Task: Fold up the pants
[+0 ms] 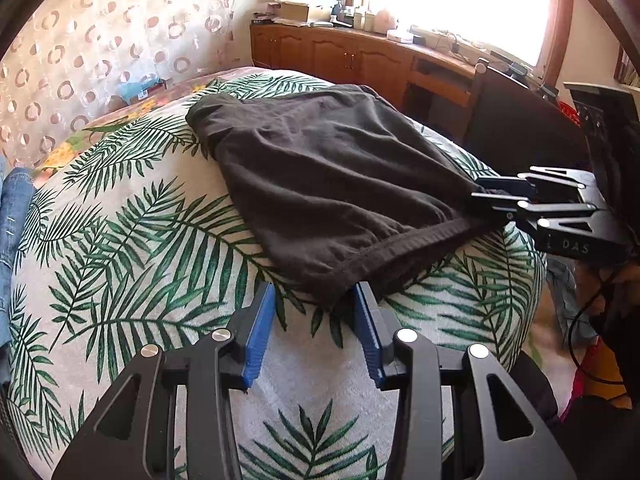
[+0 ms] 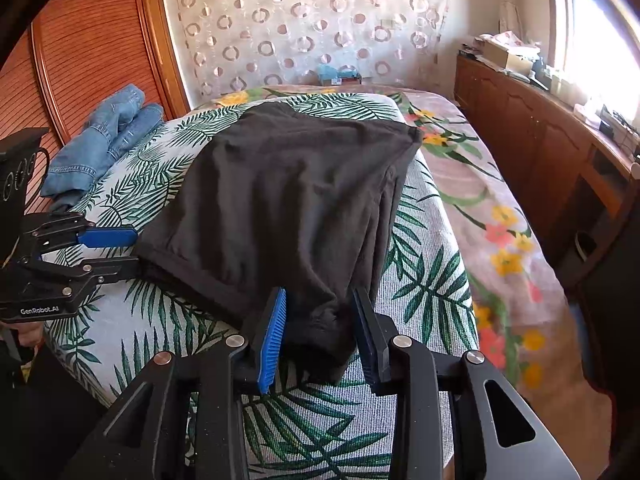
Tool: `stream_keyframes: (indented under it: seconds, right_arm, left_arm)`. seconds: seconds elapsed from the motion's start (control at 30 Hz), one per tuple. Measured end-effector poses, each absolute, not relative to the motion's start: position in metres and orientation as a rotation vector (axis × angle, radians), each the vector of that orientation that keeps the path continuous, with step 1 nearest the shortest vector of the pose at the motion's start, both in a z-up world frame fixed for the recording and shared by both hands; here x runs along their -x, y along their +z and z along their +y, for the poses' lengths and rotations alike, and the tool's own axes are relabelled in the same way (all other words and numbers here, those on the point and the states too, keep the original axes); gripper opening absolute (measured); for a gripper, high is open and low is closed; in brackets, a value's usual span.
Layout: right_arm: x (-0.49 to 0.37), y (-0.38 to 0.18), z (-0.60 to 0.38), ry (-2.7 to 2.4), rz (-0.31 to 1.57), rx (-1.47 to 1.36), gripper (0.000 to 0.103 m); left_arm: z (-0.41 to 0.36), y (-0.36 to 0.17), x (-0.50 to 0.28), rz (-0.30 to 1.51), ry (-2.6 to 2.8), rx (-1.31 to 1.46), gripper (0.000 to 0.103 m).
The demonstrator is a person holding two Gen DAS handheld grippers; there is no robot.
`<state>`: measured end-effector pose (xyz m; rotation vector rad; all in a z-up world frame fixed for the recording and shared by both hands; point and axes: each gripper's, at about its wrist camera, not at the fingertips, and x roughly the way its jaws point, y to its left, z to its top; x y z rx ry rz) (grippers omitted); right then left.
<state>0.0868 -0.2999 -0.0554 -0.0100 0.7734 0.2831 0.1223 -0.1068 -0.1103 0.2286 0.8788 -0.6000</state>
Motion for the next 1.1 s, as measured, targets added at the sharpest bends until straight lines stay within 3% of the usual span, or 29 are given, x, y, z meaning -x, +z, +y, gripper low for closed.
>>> stream_keyframes:
  seconds: [0.07,0.13,0.2,0.37,1.1]
  right_arm:
    - [-0.086,-0.056,-0.301,0.285,0.769,0.007,0.035]
    - [-0.085,-0.057,-0.301,0.287,0.765,0.004,0.035]
    - [-0.084,-0.057,-0.303,0.29,0.762,-0.002,0.035]
    - [-0.083,-0.058,-0.305,0.296,0.76,-0.005,0.035]
    - [-0.067,-0.054,-0.308,0.284,0.757,-0.02,0.035]
  left_arm:
    - [-0.11,-0.11,-0.124,0.875,-0.598,-0.233,0.041]
    - [-0.112,-0.109,-0.123,0.871,-0.608,-0.234,0.033]
    - [-0.114,-0.108,-0.124,0.871,-0.611,-0.212,0.017]
    - [-0.112,-0.103,-0.117,0.847,-0.602,-0.207,0.008]
    - [-0.103,-0.107,-0.099,0.859,-0.616,-0.22,0.006]
